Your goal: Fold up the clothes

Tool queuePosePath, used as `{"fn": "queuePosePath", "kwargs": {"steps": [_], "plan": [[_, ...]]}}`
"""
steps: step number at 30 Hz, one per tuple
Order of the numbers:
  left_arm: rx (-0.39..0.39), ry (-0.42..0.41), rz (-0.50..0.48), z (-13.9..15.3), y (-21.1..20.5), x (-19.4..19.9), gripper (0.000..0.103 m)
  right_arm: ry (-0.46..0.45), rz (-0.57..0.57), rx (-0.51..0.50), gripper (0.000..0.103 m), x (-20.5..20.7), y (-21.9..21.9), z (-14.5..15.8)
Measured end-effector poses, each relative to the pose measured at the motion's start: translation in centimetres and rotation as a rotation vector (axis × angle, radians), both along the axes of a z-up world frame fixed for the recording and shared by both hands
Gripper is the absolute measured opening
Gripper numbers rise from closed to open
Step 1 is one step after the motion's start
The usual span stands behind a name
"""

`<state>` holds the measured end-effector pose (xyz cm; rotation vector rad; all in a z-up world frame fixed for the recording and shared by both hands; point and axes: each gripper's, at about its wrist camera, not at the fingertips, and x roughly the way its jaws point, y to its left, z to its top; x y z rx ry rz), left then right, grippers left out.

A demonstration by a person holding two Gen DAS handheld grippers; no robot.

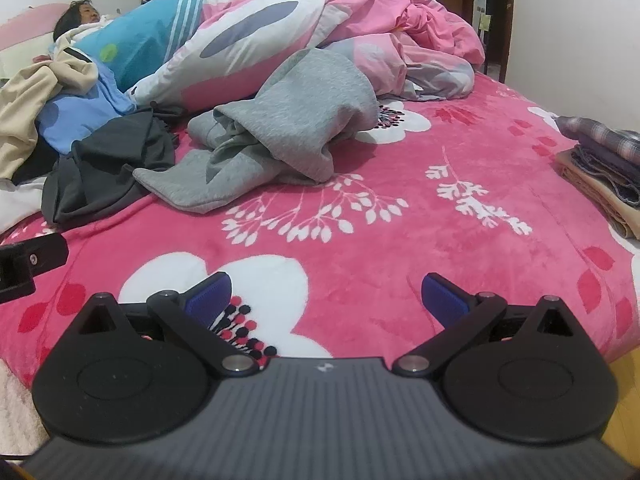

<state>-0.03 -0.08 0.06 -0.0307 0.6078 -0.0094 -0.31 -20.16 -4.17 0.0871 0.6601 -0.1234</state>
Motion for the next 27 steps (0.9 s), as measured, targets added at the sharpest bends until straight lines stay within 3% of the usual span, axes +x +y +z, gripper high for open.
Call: {"fn": "queuePosePath", "kwargs": {"steps": [27], "plan": [[0.008, 0.015, 0.002, -0.68, 0.09, 0.68, 0.103, -0.023, -0.029, -0.028, 0.102, -0.16, 0.02, 0.81]]}}
